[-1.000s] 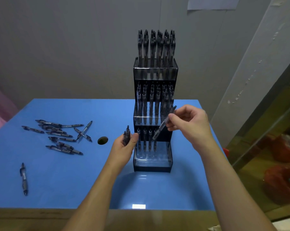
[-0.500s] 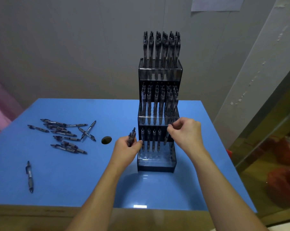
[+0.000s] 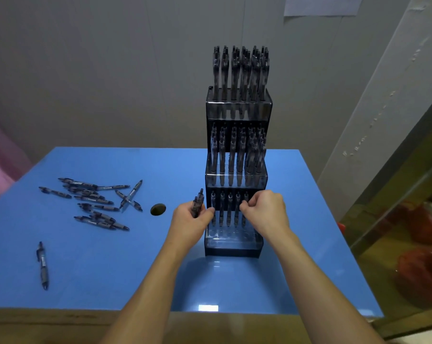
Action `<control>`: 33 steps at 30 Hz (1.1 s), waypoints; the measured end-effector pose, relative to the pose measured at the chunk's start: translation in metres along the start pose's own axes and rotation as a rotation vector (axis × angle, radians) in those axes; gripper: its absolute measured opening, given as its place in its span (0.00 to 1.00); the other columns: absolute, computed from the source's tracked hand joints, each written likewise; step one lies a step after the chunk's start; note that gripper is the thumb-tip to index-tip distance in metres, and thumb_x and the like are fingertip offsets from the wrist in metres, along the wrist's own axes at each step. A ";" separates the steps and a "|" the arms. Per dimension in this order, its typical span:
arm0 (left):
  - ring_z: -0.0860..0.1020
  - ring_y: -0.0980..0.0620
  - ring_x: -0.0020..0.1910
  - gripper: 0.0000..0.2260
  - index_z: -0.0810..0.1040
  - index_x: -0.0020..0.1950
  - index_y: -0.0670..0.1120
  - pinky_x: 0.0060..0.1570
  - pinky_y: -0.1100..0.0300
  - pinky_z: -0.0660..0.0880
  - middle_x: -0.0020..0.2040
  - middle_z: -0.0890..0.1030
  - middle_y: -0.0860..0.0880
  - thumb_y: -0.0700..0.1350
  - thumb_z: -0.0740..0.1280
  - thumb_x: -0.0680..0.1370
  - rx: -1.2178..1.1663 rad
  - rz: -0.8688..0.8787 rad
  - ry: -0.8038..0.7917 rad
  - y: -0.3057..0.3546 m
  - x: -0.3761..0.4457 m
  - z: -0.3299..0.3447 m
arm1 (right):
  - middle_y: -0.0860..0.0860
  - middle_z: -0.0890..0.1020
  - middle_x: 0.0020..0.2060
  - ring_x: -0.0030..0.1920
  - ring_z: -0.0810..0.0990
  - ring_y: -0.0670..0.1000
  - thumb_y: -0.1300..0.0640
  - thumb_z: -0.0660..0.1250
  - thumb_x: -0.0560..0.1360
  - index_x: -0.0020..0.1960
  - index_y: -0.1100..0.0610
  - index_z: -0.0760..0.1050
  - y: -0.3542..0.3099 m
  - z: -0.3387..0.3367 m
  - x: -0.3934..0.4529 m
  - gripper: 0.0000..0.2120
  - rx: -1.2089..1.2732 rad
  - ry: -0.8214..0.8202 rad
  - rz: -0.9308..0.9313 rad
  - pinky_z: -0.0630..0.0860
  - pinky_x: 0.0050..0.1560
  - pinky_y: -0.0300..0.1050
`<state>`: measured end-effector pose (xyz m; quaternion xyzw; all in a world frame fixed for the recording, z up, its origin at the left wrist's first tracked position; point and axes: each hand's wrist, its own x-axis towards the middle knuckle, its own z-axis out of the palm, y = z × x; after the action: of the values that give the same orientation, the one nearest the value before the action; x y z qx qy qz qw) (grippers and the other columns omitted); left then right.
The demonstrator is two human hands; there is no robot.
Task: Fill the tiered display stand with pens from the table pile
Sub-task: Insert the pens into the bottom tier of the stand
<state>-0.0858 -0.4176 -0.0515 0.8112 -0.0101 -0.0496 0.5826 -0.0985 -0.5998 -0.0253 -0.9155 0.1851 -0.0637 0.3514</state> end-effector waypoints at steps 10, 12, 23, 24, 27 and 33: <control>0.64 0.56 0.25 0.18 0.66 0.34 0.46 0.33 0.60 0.68 0.25 0.65 0.54 0.43 0.70 0.80 -0.045 0.002 0.008 0.003 0.000 0.003 | 0.54 0.75 0.27 0.30 0.75 0.54 0.56 0.69 0.77 0.31 0.63 0.73 -0.003 0.005 0.000 0.18 -0.057 0.015 0.008 0.80 0.35 0.48; 0.64 0.55 0.26 0.18 0.67 0.34 0.46 0.33 0.59 0.68 0.26 0.65 0.53 0.43 0.70 0.80 -0.052 0.006 0.003 0.003 0.000 0.003 | 0.54 0.74 0.27 0.29 0.74 0.53 0.56 0.68 0.78 0.32 0.63 0.73 -0.004 0.005 -0.001 0.18 -0.093 0.007 0.016 0.78 0.33 0.47; 0.63 0.54 0.27 0.17 0.68 0.34 0.42 0.28 0.63 0.63 0.27 0.66 0.52 0.42 0.70 0.80 -0.085 0.044 -0.149 0.008 -0.002 0.006 | 0.41 0.82 0.40 0.41 0.79 0.38 0.50 0.76 0.75 0.53 0.48 0.85 -0.033 -0.028 -0.010 0.08 0.008 -0.263 -0.380 0.72 0.42 0.28; 0.63 0.54 0.27 0.15 0.69 0.35 0.41 0.28 0.62 0.63 0.28 0.66 0.51 0.40 0.69 0.80 -0.093 0.048 -0.170 0.010 -0.003 0.007 | 0.40 0.81 0.41 0.40 0.78 0.36 0.52 0.76 0.75 0.54 0.48 0.85 -0.034 -0.027 -0.010 0.08 0.027 -0.285 -0.419 0.71 0.40 0.26; 0.64 0.55 0.26 0.13 0.72 0.35 0.43 0.27 0.62 0.63 0.27 0.67 0.52 0.37 0.68 0.79 -0.078 0.048 -0.195 0.014 -0.004 0.009 | 0.40 0.80 0.41 0.39 0.76 0.33 0.55 0.77 0.74 0.53 0.50 0.86 -0.031 -0.022 -0.010 0.08 0.111 -0.289 -0.471 0.71 0.41 0.26; 0.64 0.57 0.25 0.19 0.73 0.29 0.51 0.27 0.65 0.63 0.25 0.68 0.55 0.35 0.68 0.78 -0.025 0.053 -0.227 0.017 -0.005 0.008 | 0.44 0.83 0.39 0.39 0.80 0.44 0.56 0.80 0.71 0.47 0.53 0.86 -0.023 -0.014 -0.012 0.06 0.255 -0.241 -0.527 0.76 0.42 0.35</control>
<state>-0.0912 -0.4296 -0.0379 0.7926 -0.0970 -0.1259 0.5887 -0.1061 -0.5886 0.0004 -0.8815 -0.1109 -0.0665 0.4541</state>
